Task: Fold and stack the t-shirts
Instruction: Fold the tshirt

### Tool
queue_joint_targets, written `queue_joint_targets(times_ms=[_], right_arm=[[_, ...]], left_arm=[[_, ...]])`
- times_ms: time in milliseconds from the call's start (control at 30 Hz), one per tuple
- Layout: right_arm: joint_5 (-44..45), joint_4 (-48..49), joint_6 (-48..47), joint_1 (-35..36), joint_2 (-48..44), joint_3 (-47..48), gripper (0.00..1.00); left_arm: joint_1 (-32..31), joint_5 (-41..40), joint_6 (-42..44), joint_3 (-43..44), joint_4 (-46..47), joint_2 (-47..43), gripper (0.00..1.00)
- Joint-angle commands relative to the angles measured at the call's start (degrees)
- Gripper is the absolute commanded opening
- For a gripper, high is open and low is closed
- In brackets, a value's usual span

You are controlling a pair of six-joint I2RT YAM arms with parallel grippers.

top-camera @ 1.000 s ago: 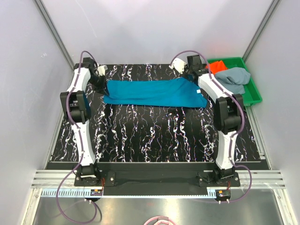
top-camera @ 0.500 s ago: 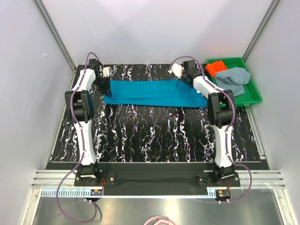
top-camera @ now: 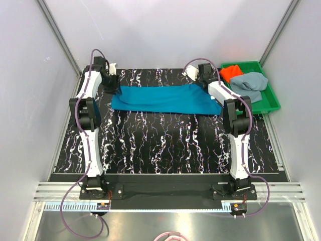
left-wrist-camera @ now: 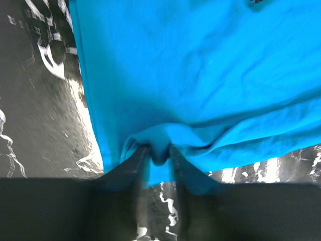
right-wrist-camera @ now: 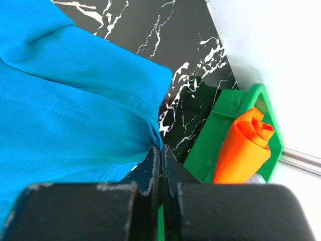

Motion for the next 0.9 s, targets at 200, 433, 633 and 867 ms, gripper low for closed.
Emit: queue_joint_targets(times_ms=[200,433,633,867], right_arm=[[2.0,3.8,0.0,-0.3,-2.0,3.5,0.0],[2.1,3.9,0.5,-0.4,-1.8,3.3,0.0],[6.0,5.7,0.5,-0.2,-2.4,2.5,0.75],[-0.9,-7.5,14.3,-0.2,-6.2,8.7,1.0]], left_arm=[[-1.9,-4.1,-1.3,2.4,2.6,-1.3,0.86],[-2.1,-0.9,-1.6,-2.1,2.1,-5.3,0.86],[-2.7,11.7,-2.3,-7.8,0.6,-8.5,0.88],[-7.4,13.2,-2.3,-7.5,0.4,-5.0,0.88]])
